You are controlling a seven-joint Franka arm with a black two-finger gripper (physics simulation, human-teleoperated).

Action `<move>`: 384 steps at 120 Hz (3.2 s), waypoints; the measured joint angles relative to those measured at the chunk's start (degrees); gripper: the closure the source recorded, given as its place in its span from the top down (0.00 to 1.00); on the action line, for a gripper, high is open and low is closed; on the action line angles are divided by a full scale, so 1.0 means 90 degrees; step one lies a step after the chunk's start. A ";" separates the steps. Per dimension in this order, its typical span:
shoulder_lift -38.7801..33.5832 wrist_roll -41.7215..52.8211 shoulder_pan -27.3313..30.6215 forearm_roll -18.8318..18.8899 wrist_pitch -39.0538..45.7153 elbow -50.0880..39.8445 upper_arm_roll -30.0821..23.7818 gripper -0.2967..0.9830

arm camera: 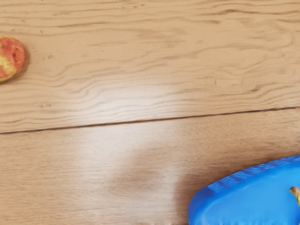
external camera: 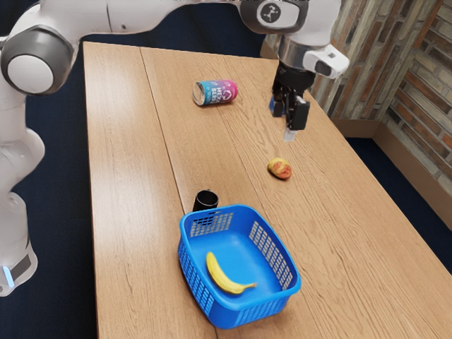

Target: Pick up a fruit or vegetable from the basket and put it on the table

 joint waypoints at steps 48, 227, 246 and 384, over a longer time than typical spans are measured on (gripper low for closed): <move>-0.1156 -0.0047 -0.1382 0.0405 0.0661 -0.2129 -0.0351 0.77; -0.2241 0.0645 -0.2144 0.1075 0.2849 -0.5575 -0.0352 0.77; -0.2279 0.0663 -0.2144 0.1069 0.2934 -0.5723 -0.0323 0.77; -0.0845 0.0709 -0.2638 0.0828 0.3041 -0.4254 -0.0495 0.77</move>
